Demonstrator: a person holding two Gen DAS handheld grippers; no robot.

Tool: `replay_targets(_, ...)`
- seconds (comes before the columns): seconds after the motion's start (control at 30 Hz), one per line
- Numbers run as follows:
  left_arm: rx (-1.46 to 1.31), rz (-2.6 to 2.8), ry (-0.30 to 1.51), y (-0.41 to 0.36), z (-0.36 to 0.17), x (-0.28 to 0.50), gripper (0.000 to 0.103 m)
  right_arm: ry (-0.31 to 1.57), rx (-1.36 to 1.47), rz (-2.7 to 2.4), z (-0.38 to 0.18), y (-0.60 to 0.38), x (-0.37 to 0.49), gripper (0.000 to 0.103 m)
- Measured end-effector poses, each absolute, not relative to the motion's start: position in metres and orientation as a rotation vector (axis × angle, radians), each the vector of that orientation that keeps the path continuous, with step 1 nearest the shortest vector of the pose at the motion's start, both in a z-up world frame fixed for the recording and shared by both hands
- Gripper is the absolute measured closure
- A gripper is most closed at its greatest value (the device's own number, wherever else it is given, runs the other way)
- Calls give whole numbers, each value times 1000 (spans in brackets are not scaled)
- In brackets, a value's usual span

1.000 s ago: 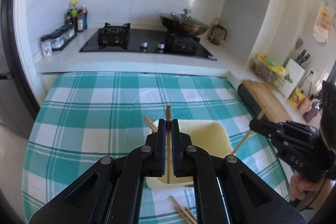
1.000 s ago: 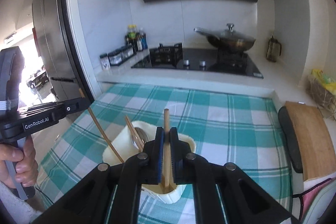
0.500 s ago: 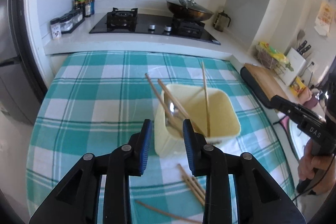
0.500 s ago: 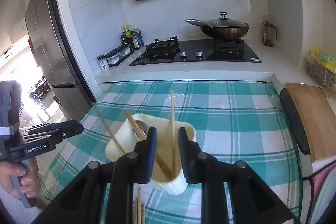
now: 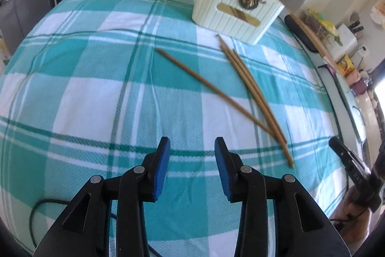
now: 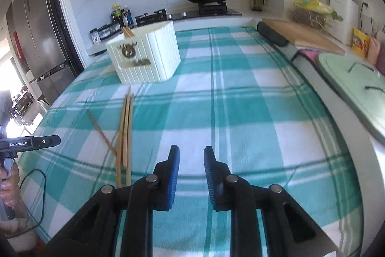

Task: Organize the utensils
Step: 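Grasp a chopstick with the right gripper while the left grasps another chopstick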

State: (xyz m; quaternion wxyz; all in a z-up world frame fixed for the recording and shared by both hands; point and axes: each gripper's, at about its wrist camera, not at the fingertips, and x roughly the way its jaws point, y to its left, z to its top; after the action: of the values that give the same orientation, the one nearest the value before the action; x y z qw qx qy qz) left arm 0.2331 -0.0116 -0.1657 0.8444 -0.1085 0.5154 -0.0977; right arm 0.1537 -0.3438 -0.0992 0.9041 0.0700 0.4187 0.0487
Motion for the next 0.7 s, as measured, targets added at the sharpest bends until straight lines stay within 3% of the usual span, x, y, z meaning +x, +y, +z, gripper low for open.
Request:
replay_targets(0.17,-232,-206,1058,-31,-161,231,64,891,141,130,-111,-341,147,80)
replay_targets(0.3,-245,-186,1035,-41,-162,246,53,909,128,219,-114,-319,151,80)
replay_targets(0.6,-170,-60,1072,-71,-187,296,53,1002,67,385,-129,-275,165,83)
replay_targets(0.7,-78,-26,1059,-86,-191,304,43,1020,42,410,-133,-267,166,83)
